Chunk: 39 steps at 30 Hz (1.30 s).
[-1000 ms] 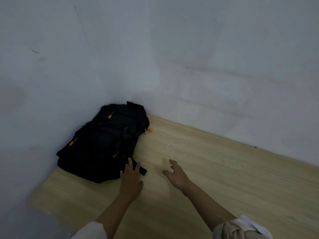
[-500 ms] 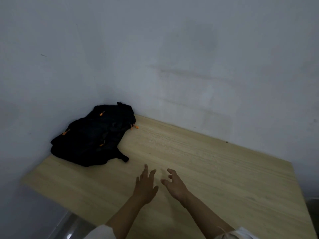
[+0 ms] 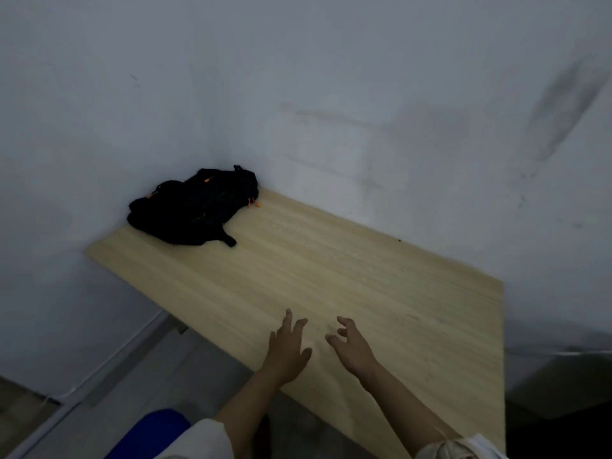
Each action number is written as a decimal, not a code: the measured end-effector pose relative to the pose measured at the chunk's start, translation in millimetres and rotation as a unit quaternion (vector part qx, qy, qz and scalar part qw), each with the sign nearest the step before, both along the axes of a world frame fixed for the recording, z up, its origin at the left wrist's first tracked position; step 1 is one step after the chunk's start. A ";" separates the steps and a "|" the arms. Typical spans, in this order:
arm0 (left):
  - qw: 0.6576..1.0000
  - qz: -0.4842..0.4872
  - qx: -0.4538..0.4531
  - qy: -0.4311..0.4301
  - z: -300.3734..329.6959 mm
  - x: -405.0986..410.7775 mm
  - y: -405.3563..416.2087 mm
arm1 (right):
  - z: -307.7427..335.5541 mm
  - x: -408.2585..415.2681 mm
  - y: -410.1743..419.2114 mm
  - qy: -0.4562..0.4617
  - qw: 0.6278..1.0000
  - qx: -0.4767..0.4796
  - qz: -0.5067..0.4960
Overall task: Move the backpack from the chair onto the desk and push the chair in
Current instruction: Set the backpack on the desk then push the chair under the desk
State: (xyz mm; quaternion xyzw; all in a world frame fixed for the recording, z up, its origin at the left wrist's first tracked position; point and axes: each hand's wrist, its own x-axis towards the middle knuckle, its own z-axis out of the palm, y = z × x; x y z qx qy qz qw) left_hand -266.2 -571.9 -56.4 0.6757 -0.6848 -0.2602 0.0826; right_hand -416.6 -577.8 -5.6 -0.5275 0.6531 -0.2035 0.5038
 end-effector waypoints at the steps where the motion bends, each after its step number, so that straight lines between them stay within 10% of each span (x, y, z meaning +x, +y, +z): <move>1: 1.000 0.005 0.000 0.005 1.7 -3.4 10.5 | -2.7 -3.6 9.5 0.000 1.000 -0.001 -0.002; 39: 0.984 0.163 0.052 0.045 -15.9 203.5 396.1 | -17.5 175.8 366.1 -0.093 0.994 0.052 0.022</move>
